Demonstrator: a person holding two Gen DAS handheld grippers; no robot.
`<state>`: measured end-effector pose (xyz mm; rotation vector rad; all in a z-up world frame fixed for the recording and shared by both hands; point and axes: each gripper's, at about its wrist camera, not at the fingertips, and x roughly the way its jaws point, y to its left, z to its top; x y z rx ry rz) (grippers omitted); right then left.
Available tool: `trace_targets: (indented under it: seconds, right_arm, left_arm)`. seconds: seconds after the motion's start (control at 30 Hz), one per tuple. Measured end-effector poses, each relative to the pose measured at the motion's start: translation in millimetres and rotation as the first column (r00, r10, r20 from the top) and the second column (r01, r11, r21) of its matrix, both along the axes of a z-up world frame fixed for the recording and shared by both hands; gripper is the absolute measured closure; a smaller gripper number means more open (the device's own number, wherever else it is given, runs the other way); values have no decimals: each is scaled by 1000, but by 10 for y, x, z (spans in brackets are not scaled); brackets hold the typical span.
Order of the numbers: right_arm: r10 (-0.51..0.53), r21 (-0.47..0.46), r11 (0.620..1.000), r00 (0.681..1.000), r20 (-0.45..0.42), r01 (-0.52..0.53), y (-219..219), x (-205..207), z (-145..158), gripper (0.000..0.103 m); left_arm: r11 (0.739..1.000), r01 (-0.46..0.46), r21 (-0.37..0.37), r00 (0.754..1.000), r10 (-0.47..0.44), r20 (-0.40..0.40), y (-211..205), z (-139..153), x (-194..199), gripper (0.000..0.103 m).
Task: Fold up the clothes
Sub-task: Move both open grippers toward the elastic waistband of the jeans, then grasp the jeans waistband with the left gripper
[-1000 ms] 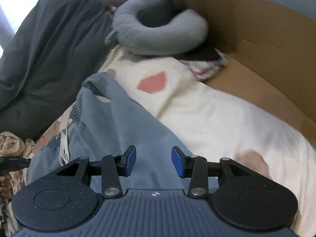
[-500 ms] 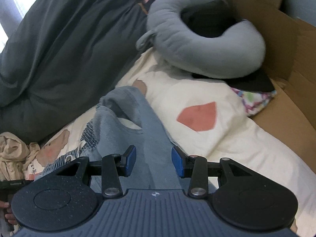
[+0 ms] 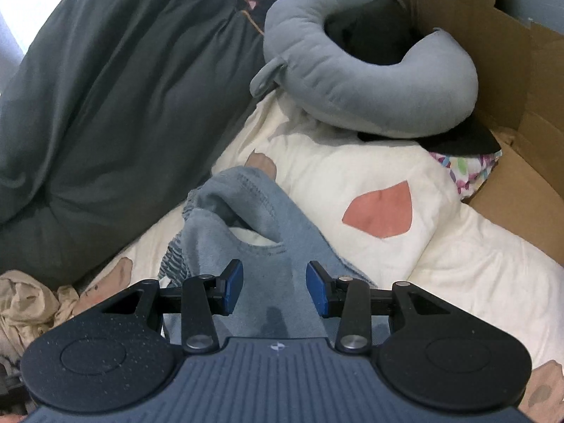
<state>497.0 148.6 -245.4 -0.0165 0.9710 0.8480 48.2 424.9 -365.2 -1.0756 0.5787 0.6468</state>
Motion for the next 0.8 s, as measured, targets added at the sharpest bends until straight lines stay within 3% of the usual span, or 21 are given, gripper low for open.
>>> trace_targets:
  seconds: [0.13,0.57,0.8]
  right_arm:
    - [29,-23,999,999,25,-28,-15,-49,46,56]
    - [-32,-50,998,999,28,34,-304,-52,61,56]
    - [-8,-57,998,999,32,9,-325,-108,32,56]
  left_arm:
    - [998,45,40,999,-45,-12,-49,41,74,58]
    - [999,24,-35,995,-21,99,-156,58,8,54]
    - [1000,12,-22,998,-11,67,-119,35,12,54]
